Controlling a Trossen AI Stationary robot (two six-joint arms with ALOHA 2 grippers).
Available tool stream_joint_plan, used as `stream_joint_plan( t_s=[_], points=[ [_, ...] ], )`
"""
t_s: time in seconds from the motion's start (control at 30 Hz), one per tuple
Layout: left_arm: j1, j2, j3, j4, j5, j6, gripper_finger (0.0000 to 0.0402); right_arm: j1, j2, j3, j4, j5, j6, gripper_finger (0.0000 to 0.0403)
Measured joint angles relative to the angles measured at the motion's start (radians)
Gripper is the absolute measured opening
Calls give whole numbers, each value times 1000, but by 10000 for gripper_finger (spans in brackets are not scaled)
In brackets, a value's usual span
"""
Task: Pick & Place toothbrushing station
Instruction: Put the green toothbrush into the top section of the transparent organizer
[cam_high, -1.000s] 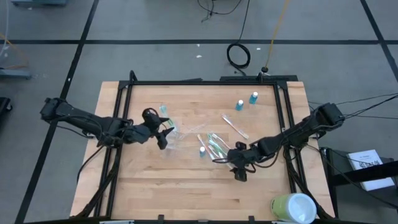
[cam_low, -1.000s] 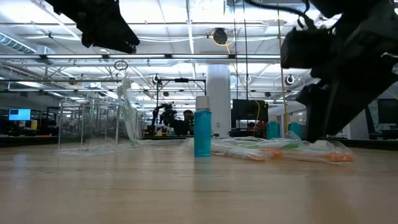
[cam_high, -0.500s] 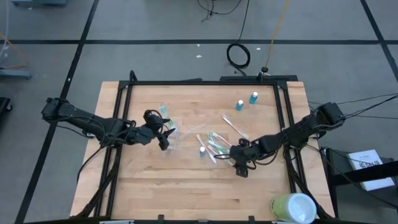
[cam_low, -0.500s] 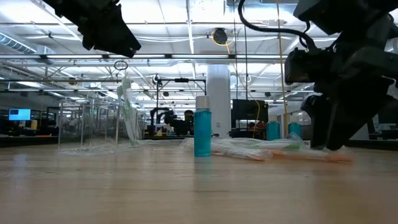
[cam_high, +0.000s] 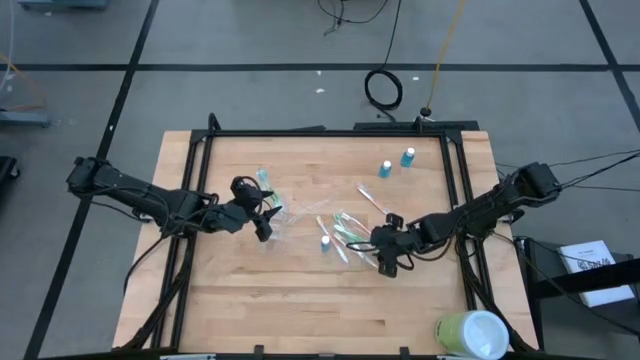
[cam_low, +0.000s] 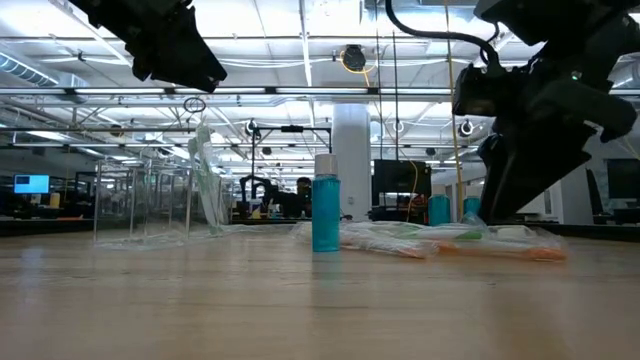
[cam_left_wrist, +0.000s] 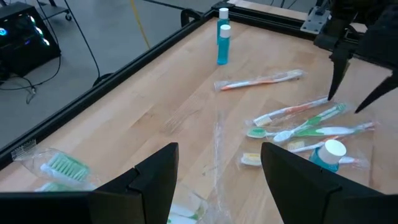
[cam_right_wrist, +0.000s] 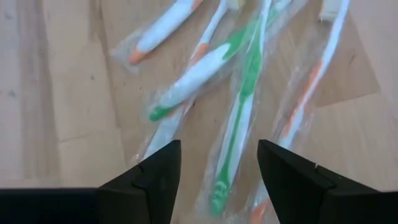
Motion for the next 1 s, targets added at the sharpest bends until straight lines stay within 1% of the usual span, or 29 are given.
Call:
stream_joint_plan(
  t_s=[0.1, 0.37, 0.4, 0.6, 0.87, 1.0],
  points=[
    [0, 0, 0, 0, 0, -1, 232, 3, 24, 0, 31, -2, -23, 203],
    [0, 0, 0, 0, 0, -1, 232, 9, 83, 0, 28, 4, -27, 202],
    [0, 0, 0, -1, 0, -1, 232, 9, 88, -2, 28, 17, -27, 202],
    [0, 0, 0, 0, -5, -3, 232, 5, 86, -42, 34, 84, 0, 202],
    [0, 0, 0, 0, -12, -18, 232, 1, 85, -77, 41, 81, 29, 201],
    [0, 0, 0, 0, -13, -20, 232, 1, 86, -77, 42, 80, 27, 187]
  ],
)
